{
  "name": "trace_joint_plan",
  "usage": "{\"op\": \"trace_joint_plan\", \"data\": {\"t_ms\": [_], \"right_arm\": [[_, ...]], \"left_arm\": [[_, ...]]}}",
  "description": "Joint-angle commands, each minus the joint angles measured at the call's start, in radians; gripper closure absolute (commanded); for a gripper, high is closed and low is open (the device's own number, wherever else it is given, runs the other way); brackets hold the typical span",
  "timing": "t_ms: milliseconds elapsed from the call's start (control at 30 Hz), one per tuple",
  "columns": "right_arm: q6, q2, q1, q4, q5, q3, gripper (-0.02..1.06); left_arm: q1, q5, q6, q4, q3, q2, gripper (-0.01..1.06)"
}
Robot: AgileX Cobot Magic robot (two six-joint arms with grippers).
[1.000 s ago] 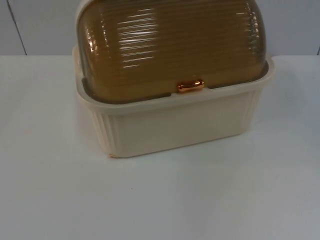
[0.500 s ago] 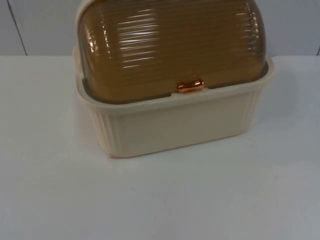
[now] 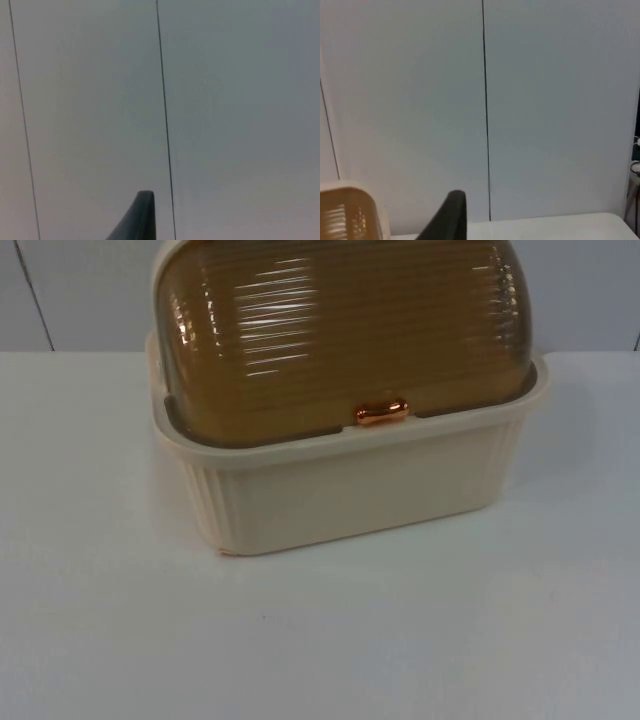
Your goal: Open the box lid with the left hand, place the block into the box with the right hand, then close the box lid with the left hand.
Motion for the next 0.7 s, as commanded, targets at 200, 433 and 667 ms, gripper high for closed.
{"op": "trace_joint_plan", "data": {"t_ms": [200, 433, 667], "right_arm": [[-0.110, 0.000, -0.007, 0.082, 0.016, -0.003, 0.00], [-0.104, 0.000, -0.005, 0.087, 0.077, 0.018, 0.00], [-0.087, 0.000, -0.005, 0.108, 0.132, 0.153, 0.00]], "left_arm": [[0.003, 0.093, 0.032, -0.054, 0.090, -0.046, 0.00], [0.003, 0.080, 0.032, -0.064, 0.110, -0.046, 0.00], [0.002, 0.181, 0.028, -0.066, 0.223, -0.046, 0.00]]}}
